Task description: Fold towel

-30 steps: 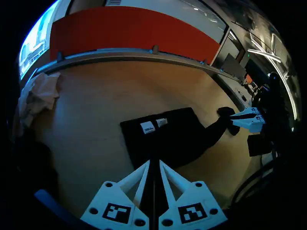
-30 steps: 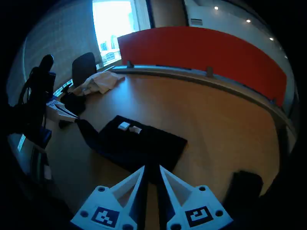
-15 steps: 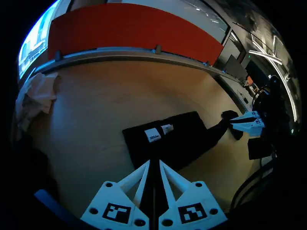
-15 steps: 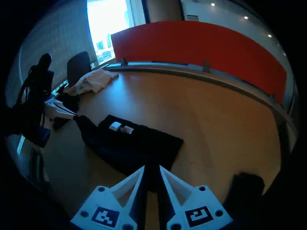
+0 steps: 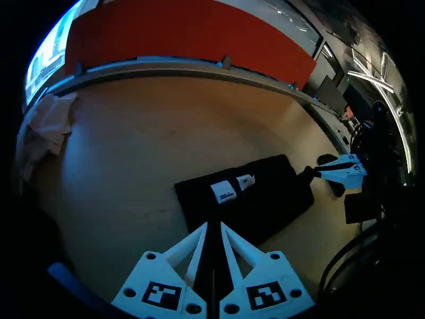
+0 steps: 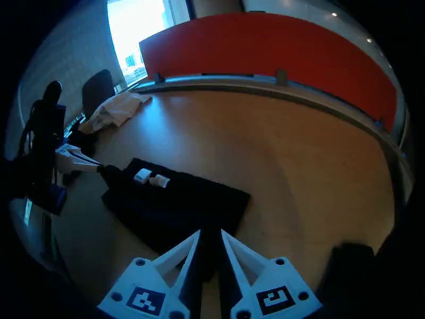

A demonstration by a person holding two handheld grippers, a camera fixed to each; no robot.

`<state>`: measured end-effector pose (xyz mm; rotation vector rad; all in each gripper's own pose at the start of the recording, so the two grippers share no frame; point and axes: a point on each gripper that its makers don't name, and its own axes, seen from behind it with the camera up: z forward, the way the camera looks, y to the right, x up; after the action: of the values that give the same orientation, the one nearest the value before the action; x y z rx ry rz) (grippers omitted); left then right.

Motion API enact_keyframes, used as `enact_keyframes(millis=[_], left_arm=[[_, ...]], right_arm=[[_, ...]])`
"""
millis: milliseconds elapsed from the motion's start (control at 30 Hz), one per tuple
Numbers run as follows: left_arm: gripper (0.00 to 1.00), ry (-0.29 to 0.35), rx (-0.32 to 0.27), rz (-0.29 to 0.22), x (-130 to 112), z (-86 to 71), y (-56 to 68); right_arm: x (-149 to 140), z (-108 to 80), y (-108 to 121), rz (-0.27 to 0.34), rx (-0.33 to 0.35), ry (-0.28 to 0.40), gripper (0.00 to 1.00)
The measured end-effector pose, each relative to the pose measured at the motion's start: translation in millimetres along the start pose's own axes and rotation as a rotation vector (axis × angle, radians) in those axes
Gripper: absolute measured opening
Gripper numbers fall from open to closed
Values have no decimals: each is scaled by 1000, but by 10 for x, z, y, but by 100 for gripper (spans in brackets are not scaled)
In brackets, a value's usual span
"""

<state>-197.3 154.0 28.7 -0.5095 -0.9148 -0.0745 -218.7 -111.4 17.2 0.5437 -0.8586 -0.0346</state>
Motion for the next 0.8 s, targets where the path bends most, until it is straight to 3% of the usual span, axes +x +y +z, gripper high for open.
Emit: enact_keyframes(millis=[567,800], left_arm=[[1,-11,33,-66,-21,268,-165],[2,-8,56,-61,-19,315,-235]], right_arm=[[-18,221,156,39,-52,-15,16],[-30,268,168,50,-58,-19,17]])
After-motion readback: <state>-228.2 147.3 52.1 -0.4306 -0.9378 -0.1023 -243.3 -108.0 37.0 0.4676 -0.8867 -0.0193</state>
